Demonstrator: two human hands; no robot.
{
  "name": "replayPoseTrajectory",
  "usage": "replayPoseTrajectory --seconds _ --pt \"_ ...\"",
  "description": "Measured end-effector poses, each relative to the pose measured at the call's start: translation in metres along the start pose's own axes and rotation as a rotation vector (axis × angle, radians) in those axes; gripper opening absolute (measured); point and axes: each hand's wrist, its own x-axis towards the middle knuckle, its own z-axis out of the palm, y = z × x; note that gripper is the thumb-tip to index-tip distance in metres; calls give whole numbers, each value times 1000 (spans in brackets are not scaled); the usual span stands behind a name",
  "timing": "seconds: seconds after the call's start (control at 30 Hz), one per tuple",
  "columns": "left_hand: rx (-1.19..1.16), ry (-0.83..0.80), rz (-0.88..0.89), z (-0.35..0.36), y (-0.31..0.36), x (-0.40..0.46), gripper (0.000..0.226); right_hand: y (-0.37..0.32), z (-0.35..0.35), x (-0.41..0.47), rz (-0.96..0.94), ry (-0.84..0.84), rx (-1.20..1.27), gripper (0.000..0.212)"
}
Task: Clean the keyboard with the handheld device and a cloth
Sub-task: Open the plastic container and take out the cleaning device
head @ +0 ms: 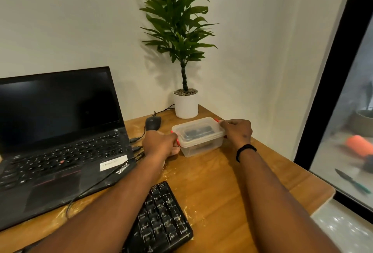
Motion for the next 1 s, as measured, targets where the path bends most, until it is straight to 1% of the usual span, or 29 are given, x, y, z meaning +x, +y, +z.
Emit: replayPoseTrajectory --seconds 0.07,0.2,0.4,0.43,0.5,0.57,0.67,0.7,0.77,0.8,0.87,0.9,0.93,1.0 --pt "30 -11 0 -1 2 0 17 0 0 0 -8 20 -14 21" --pt "57 -22 -1 -4 3 -1 12 -1 -1 -1 -26 56 -53 14" --pt "80 -22 -58 -12 -1 -7 10 2 1 1 21 77 -85 5" --pt "122 -1 -49 -12 -3 -7 10 3 1 2 30 90 -100 8" --pt "254 94 26 -13 -8 -5 14 3 -1 3 35 117 -119 12" --pt "290 185 89 -12 -7 -5 15 1 -1 3 11 117 -132 14" --pt "172 118 56 -9 0 -10 14 1 3 1 -81 27 -234 41" --pt "155 87 39 -7 2 -12 16 1 4 -1 -98 -8 -279 44" --pt "137 73 41 -4 5 -14 13 2 5 -1 -117 -43 -351 42" --pt "128 87 47 -2 6 -16 15 2 4 -1 -123 -50 -366 41" --pt "139 105 65 0 8 -19 30 0 2 -1 -127 -51 -357 39" --pt "139 116 79 0 8 -21 32 -2 0 -2 -139 -50 -337 36" --pt "125 125 98 0 9 -23 30 -3 0 -3 -162 -46 -322 33" --pt "76 113 148 -1 10 -28 19 -7 -4 -6 -207 -43 -263 25"
